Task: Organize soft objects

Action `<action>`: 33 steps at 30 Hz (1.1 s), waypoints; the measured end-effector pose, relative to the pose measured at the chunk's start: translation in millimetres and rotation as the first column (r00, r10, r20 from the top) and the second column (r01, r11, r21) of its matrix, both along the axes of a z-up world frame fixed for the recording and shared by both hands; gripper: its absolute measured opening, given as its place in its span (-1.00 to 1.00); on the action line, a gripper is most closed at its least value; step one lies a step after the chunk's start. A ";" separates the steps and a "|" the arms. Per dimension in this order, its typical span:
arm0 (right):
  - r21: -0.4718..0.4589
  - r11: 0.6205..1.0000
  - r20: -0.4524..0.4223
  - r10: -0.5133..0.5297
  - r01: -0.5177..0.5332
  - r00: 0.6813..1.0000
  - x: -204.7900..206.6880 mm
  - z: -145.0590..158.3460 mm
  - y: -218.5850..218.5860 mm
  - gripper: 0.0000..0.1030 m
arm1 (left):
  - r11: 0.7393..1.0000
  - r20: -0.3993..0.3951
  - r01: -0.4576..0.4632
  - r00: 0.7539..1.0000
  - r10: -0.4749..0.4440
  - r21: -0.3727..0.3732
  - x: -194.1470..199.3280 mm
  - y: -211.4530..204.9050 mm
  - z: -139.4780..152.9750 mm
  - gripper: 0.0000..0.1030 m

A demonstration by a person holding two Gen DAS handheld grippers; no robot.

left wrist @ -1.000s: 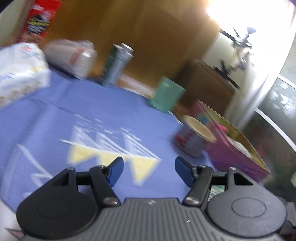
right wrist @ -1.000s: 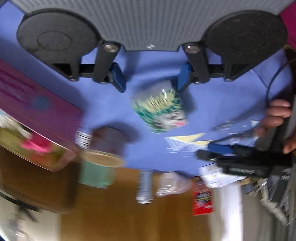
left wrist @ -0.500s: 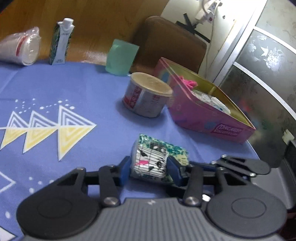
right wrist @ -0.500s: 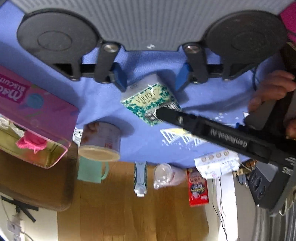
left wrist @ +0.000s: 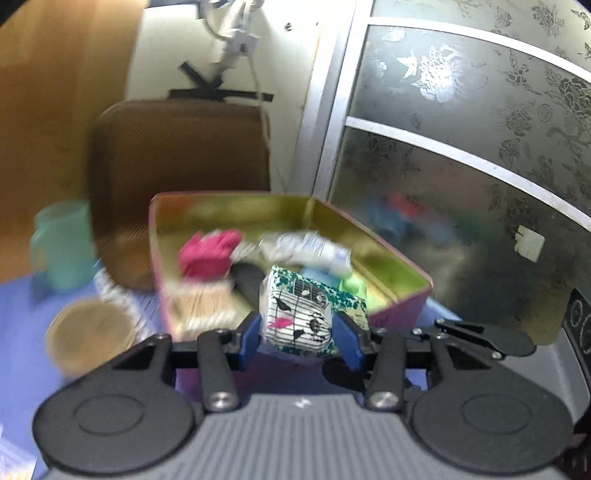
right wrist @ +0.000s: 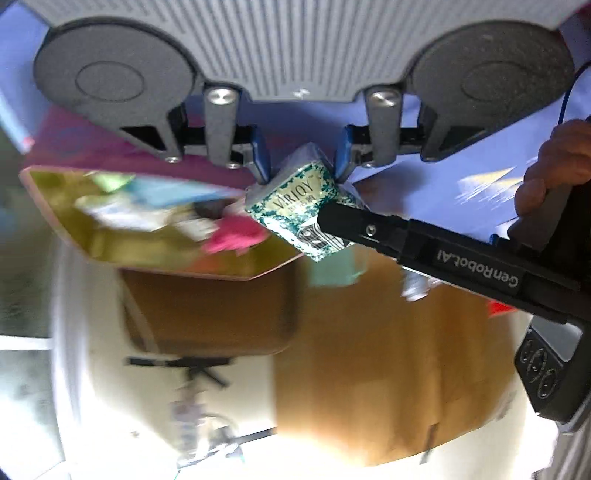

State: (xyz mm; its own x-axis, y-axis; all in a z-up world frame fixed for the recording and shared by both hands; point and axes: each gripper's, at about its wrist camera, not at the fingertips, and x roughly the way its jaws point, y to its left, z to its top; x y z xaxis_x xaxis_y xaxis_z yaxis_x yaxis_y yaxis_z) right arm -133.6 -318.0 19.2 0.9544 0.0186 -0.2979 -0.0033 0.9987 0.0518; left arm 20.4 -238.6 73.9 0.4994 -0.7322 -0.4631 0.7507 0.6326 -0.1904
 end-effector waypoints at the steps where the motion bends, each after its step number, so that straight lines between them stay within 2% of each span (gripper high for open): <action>1: 0.003 1.000 0.004 -0.028 0.028 1.000 5.2 1.4 -7.3 -0.23 | 1.000 0.006 -0.002 1.000 0.002 -0.002 7.1 -10.7 1.4 -0.16; 2: 0.001 0.998 0.008 -0.056 0.056 0.998 11.2 2.6 -15.1 -0.23 | 1.000 0.014 -0.007 1.000 0.007 -0.004 14.4 -20.2 2.2 -0.06; 3: -0.006 0.997 0.010 -0.081 0.081 0.997 19.6 3.0 -22.5 -0.24 | 1.000 0.028 -0.019 0.999 0.019 0.001 23.7 -32.0 2.0 0.18; 4: -0.010 0.995 0.009 -0.103 0.103 0.995 29.7 2.8 -28.5 -0.24 | 0.999 0.042 -0.035 0.999 0.034 0.015 32.1 -42.1 -0.4 0.29; 7: -0.047 0.980 -0.014 -0.194 0.193 0.981 68.6 -3.6 -52.3 -0.22 | 0.989 0.059 -0.112 0.993 0.107 0.097 57.1 -73.2 -10.7 0.31; 9: -0.082 0.963 -0.032 -0.261 0.258 0.965 84.9 -12.4 -65.1 -0.21 | 0.985 0.012 -0.136 0.991 0.135 0.109 66.4 -77.2 -17.6 0.30; 10: -0.057 0.963 -0.032 -0.265 0.263 0.964 87.7 -15.0 -67.9 -0.21 | 0.986 -0.009 -0.136 0.990 0.138 0.098 67.3 -75.4 -20.1 0.30; 12: 0.001 0.970 -0.017 -0.244 0.245 0.970 80.4 -16.3 -72.2 -0.21 | 0.987 -0.011 -0.133 0.991 0.134 0.091 65.2 -71.3 -23.0 0.32; 17: 0.016 0.969 0.002 -0.245 0.245 0.970 59.1 -20.2 -65.2 -0.21 | 0.986 -0.020 -0.142 0.989 0.144 0.082 55.2 -62.1 -20.7 0.32; 24: 0.087 0.962 0.055 -0.263 0.258 0.963 33.7 -4.0 -55.0 -0.21 | 0.985 0.015 -0.167 0.986 0.167 0.036 23.2 -36.7 -0.3 0.33; 28: 0.142 0.955 0.059 -0.272 0.262 0.960 13.7 2.1 -49.7 -0.21 | 0.982 0.023 -0.184 0.983 0.183 0.034 3.7 -19.5 6.1 0.35; 33: 0.207 0.948 0.009 -0.248 0.241 0.969 -3.8 0.3 -39.8 -0.21 | 0.974 0.072 -0.221 0.974 0.217 0.055 -25.7 0.4 6.9 0.59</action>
State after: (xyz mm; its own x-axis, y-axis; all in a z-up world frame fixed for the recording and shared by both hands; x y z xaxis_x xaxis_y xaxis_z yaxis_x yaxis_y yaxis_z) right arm -137.4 -357.8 19.6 0.9468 -0.1602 -0.2791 0.2346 0.9374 0.2576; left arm -5.4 -238.2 80.8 0.6751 -0.5724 -0.4654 0.6022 0.7920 -0.1005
